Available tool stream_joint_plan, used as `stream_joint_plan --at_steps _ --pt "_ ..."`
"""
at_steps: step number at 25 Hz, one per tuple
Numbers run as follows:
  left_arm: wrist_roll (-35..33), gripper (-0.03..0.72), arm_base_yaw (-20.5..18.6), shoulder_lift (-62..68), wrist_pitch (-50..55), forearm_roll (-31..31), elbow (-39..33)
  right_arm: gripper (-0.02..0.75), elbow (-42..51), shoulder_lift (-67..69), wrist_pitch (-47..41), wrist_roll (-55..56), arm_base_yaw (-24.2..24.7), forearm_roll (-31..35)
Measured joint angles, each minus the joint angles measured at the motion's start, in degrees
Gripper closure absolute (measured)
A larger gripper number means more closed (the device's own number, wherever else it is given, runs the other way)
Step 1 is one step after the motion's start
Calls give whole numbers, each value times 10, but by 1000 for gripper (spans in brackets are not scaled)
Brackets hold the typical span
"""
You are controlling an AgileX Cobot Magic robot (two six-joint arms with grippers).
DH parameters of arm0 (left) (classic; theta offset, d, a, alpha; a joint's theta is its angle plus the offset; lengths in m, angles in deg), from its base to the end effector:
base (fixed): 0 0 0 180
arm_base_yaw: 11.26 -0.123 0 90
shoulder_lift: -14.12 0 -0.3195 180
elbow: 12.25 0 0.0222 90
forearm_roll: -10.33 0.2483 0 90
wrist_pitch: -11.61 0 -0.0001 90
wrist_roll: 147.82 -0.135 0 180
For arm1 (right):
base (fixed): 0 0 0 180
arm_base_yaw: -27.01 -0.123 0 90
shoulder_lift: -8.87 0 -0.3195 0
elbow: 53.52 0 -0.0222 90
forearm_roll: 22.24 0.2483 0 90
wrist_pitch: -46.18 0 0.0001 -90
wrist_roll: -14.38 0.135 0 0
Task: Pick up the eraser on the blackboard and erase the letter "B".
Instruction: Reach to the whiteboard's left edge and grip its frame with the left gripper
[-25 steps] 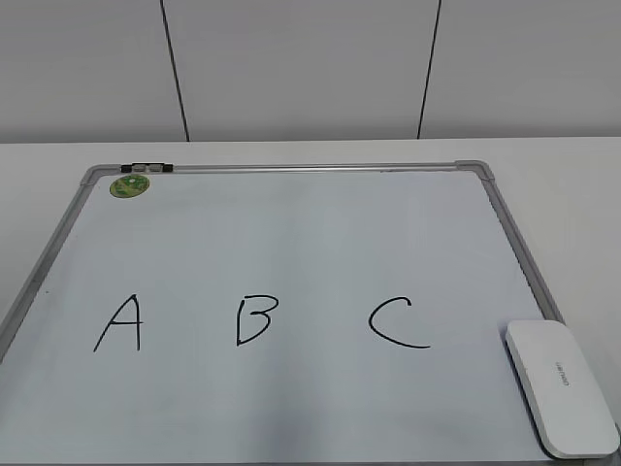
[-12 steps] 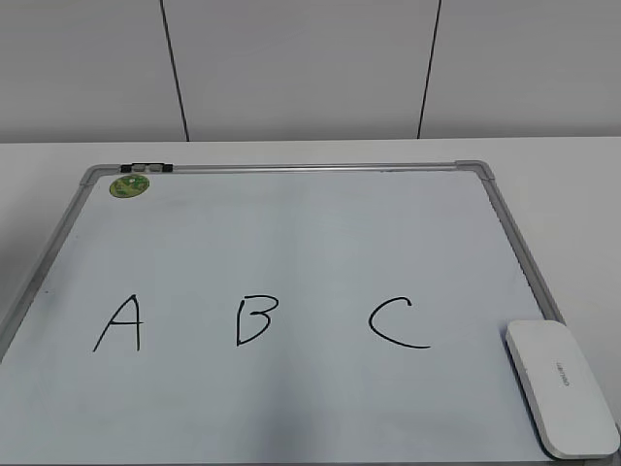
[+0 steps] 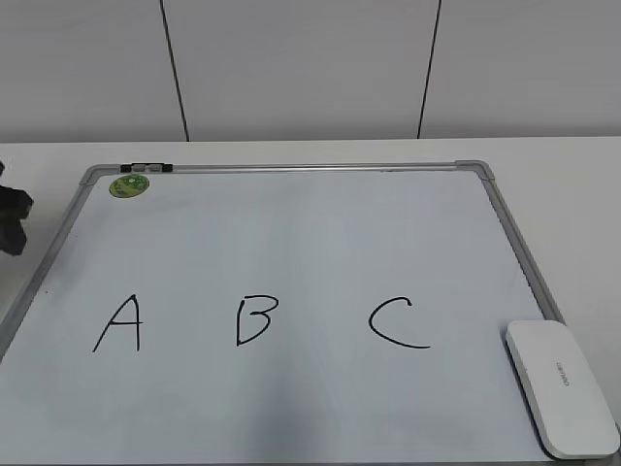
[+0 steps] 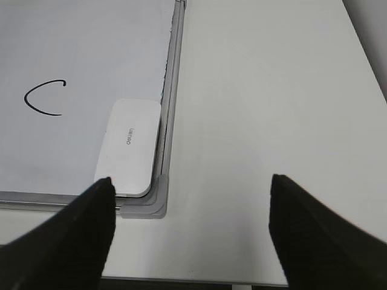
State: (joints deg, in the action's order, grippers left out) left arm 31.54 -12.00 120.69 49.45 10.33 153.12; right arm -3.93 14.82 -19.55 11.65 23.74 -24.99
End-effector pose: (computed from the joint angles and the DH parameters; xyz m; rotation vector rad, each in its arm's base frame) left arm 0.3632 0.0047 0.1935 -0.0024 2.7758 0.0062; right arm -0.0100 -0.0065 0.2449 -0.1056 2.1134 -0.0524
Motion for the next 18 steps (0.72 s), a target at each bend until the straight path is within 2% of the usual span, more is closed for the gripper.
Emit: stream_joint_plan --at_steps 7,18 --pt "-22 334 0 89 46 0 58 150 0 0 0 0 0 0" --pt "-83 359 -10 170 83 -14 133 150 0 0 0 0 0 0"
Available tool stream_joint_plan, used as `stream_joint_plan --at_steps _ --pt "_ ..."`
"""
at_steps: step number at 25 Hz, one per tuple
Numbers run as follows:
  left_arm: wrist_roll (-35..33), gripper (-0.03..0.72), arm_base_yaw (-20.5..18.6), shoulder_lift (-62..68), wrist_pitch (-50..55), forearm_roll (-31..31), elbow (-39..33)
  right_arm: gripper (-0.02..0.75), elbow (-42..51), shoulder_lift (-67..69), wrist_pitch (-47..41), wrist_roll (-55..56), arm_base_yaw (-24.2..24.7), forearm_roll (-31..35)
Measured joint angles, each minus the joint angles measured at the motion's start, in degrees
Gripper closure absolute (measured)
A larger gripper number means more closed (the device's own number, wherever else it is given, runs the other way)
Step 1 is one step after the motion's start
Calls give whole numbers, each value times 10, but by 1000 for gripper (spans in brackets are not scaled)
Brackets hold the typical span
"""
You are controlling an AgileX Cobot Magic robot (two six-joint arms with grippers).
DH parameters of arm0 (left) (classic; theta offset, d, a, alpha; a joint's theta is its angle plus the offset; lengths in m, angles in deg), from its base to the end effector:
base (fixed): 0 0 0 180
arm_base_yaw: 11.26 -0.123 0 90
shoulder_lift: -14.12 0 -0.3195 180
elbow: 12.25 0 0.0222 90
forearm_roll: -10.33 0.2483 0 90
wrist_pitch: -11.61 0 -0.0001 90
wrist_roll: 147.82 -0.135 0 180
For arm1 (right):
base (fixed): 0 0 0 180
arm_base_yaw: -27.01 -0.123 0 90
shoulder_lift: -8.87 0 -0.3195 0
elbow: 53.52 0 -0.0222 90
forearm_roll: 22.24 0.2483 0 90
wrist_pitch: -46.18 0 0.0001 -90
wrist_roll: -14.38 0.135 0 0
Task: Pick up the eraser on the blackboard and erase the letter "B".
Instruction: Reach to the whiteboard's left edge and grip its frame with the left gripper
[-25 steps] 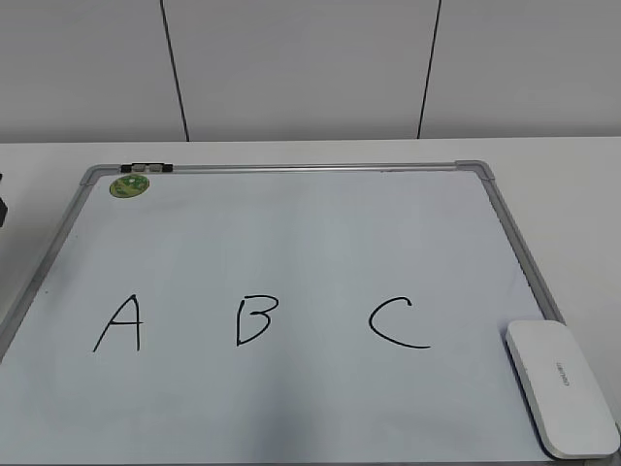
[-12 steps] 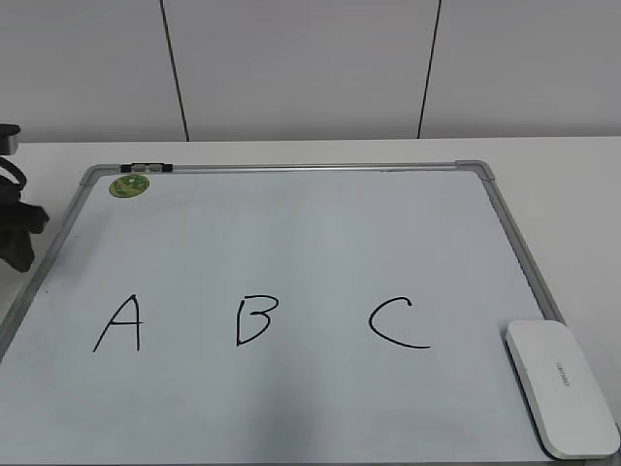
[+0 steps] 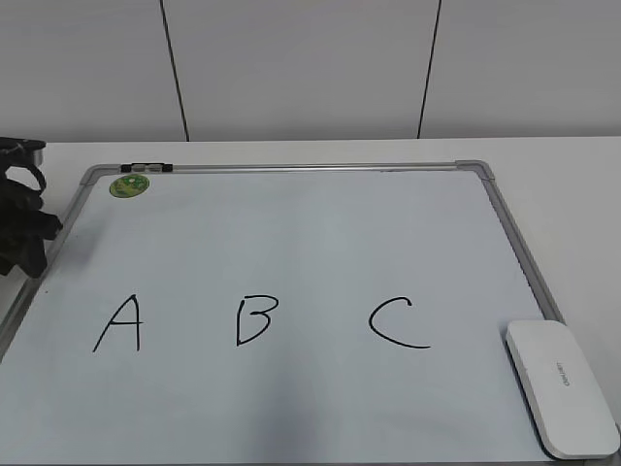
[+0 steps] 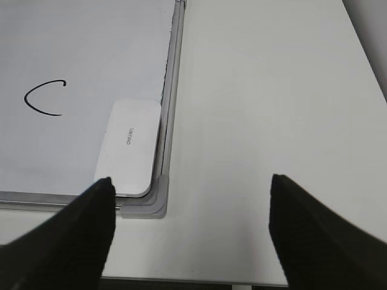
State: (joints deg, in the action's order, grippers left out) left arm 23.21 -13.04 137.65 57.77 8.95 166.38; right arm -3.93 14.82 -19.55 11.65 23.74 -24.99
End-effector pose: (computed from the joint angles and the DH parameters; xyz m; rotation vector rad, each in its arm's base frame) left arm 0.4136 0.0105 0.1321 0.1643 2.9800 -0.0059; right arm -0.0100 -0.0065 0.2449 -0.1056 2.1134 -0.0524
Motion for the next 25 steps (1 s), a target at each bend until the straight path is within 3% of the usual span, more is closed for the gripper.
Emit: stream_joint_plan --at_steps 10,25 --pt "-28 404 -14 19 7 -38 12 150 0 0 0 0 0 0" --pt "-29 427 -14 24 0 -41 12 150 0 0 0 0 0 0"
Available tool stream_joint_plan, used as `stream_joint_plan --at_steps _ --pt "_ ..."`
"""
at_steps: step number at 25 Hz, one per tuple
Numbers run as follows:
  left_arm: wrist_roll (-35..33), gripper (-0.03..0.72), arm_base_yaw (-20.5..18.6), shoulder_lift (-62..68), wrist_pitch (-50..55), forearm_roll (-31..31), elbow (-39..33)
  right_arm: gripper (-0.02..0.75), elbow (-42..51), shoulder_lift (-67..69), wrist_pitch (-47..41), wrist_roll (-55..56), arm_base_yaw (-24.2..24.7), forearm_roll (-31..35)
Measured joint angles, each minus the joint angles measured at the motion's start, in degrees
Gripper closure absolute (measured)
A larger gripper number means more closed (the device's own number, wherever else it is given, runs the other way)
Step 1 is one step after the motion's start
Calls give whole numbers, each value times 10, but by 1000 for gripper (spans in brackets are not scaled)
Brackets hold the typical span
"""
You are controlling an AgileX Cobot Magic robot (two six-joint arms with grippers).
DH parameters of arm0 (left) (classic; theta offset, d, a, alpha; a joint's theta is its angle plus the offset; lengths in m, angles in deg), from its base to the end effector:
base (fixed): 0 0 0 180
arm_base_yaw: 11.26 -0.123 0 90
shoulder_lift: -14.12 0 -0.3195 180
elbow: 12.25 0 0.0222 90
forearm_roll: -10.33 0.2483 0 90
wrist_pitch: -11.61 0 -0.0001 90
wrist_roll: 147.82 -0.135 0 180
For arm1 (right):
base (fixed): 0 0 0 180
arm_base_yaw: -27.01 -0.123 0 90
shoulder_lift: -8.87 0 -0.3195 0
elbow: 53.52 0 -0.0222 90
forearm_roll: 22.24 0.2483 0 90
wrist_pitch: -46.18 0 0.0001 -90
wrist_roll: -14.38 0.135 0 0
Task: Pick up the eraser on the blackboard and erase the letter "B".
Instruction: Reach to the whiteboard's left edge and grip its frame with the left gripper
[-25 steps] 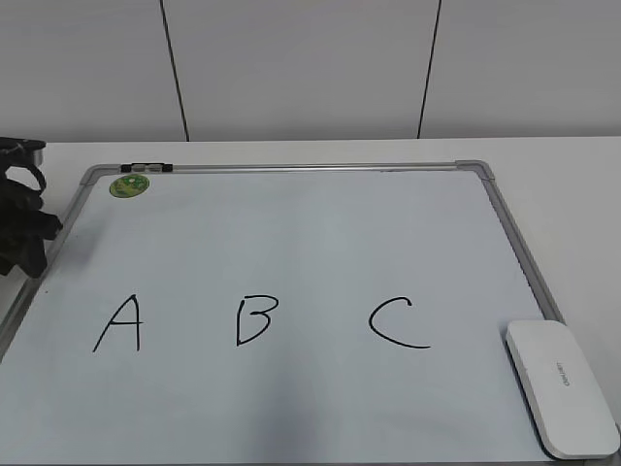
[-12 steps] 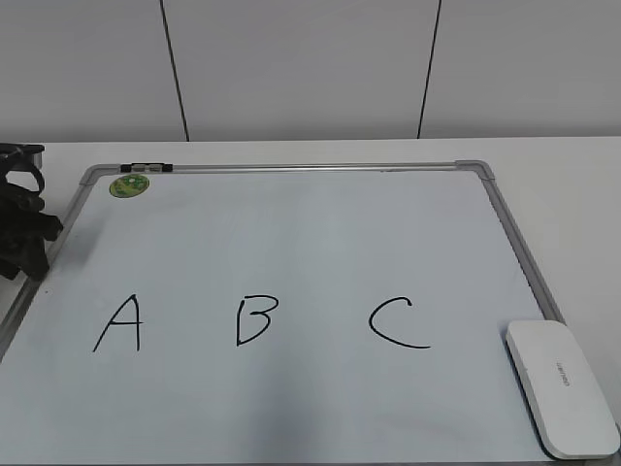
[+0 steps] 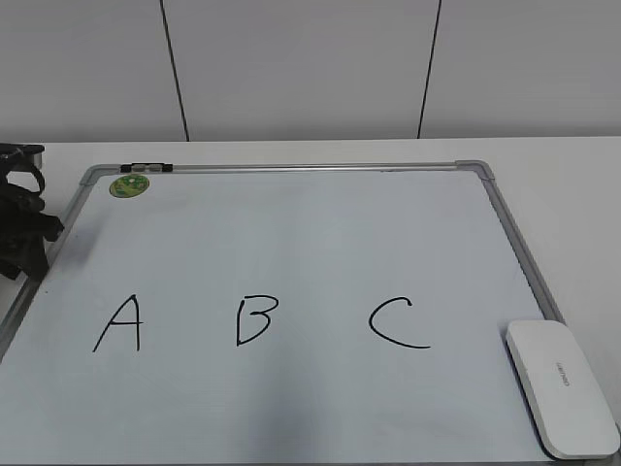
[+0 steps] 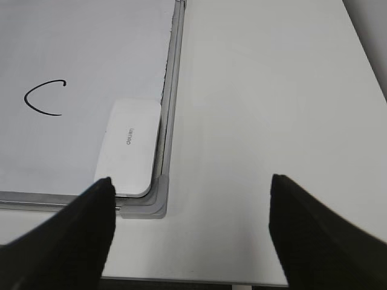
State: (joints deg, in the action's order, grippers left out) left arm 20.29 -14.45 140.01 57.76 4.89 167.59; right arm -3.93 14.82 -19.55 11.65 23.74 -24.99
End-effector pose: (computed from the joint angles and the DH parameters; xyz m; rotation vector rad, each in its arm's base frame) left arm 0.4195 0.0141 0.1203 0.1358 2.9930 -0.0816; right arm -0.0100 -0.0065 0.2449 -0.1056 2.1134 -0.0524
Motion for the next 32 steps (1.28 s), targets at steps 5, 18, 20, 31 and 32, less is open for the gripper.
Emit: stream_joint_plan --at_steps 5,18,20,31,32 --pt "0 440 0 12 1 -3 6 150 0 0 0 0 0 0" --pt "10 661 -3 31 25 -30 19 150 0 0 0 0 0 0" --pt "10 662 -3 31 25 -30 19 150 0 0 0 0 0 0" --pt "10 662 -5 32 26 -35 19 150 0 0 0 0 0 0" --pt "10 662 -5 32 26 -36 19 150 0 0 0 0 0 0"
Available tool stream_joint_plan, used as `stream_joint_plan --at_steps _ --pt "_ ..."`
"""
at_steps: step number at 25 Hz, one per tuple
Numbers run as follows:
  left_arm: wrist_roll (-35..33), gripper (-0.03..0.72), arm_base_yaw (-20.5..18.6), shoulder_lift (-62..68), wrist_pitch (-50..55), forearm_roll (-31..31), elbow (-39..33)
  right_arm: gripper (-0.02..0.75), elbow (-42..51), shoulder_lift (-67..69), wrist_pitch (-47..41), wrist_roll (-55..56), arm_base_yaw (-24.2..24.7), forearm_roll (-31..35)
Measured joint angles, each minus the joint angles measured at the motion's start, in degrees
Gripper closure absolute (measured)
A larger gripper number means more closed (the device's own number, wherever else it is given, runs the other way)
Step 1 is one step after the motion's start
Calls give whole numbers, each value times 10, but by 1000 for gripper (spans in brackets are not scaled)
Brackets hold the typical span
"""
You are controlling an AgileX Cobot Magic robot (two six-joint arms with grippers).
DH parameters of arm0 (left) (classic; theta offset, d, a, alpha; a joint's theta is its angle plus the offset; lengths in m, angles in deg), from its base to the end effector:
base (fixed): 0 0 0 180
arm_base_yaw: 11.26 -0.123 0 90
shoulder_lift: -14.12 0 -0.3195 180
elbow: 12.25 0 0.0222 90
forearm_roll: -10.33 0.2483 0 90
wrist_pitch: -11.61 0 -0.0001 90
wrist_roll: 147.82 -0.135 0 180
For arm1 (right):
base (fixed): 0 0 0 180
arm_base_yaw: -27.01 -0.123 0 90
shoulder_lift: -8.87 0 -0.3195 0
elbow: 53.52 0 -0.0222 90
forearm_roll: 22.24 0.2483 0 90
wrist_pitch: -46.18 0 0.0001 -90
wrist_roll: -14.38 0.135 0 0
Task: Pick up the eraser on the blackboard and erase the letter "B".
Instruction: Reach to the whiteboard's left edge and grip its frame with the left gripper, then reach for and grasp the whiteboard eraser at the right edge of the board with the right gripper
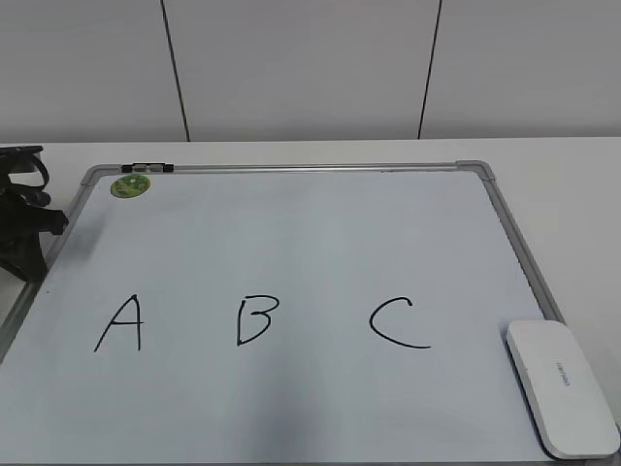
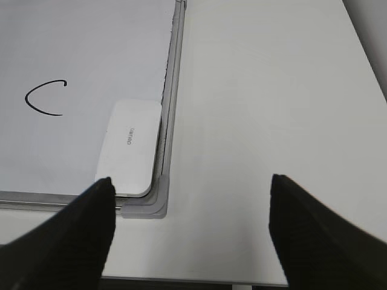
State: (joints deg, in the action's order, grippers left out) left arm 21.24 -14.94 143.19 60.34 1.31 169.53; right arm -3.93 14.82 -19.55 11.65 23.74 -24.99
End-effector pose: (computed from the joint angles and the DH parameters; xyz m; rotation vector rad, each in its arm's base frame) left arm 0.4225 0.0112 0.1046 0.0410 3.0523 -0.1713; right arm -0.0100 -0.0065 0.2449 -0.1056 2.1134 -0.0524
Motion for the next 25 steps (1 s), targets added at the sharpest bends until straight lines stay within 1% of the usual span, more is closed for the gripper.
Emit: stream_joint_plan --at_steps 5,9,16,18,23,25 --pt "0 662 0 0 1 -3 0 150 -19 3 0 0 0 6" --pt "0 662 0 0 1 -4 0 150 -64 75 7 -19 0 12" --pt "0 662 0 0 1 -4 0 150 -80 223 95 -27 0 28" --pt "0 662 0 0 1 -5 0 150 -80 271 99 -45 0 46" --pt "0 662 0 0 1 -5 0 150 -80 413 98 -105 0 134" --pt "0 662 0 0 1 -5 0 150 -80 463 98 -118 0 151"
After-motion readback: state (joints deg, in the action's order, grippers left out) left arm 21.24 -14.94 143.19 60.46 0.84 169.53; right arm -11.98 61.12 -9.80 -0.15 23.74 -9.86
